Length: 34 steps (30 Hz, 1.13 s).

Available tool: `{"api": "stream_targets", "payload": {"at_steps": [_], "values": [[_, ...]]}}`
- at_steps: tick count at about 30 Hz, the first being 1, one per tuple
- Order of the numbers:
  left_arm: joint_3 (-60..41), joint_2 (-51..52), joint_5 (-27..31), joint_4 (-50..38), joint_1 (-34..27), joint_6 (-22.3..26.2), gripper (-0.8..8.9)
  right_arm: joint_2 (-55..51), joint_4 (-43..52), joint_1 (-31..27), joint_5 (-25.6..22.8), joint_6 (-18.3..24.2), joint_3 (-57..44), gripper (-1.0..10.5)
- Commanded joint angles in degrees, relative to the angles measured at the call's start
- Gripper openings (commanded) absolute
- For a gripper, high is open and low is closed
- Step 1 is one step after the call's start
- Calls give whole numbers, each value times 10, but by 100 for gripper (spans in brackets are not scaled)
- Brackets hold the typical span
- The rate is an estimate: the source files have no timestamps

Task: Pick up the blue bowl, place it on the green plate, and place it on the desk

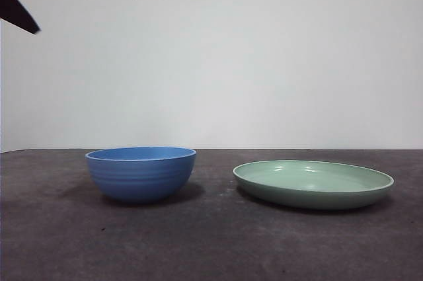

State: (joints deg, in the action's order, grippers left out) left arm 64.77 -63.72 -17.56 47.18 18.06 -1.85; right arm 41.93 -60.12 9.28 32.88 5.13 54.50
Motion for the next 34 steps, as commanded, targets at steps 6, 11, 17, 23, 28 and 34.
{"api": "stream_targets", "payload": {"at_steps": [6, 11, 17, 23, 28, 34], "values": [[72, -157, 66, -15, 12, -3, 490, 3, 5, 1, 1, -2, 10, 444], [73, -230, 67, -48, 13, -4, 490, 3, 5, 1, 1, -2, 10, 444], [73, -299, 78, -79, 14, -4, 490, 3, 5, 1, 1, -2, 10, 444], [73, -346, 90, -86, 16, -4, 489, 3, 10, 1, 1, -2, 10, 443], [73, -368, 90, -98, 17, -8, 426, 3, 12, 1, 1, -2, 10, 443], [73, -379, 90, -96, 17, -9, 298, 3, 12, 1, 1, -2, 10, 443]]}}
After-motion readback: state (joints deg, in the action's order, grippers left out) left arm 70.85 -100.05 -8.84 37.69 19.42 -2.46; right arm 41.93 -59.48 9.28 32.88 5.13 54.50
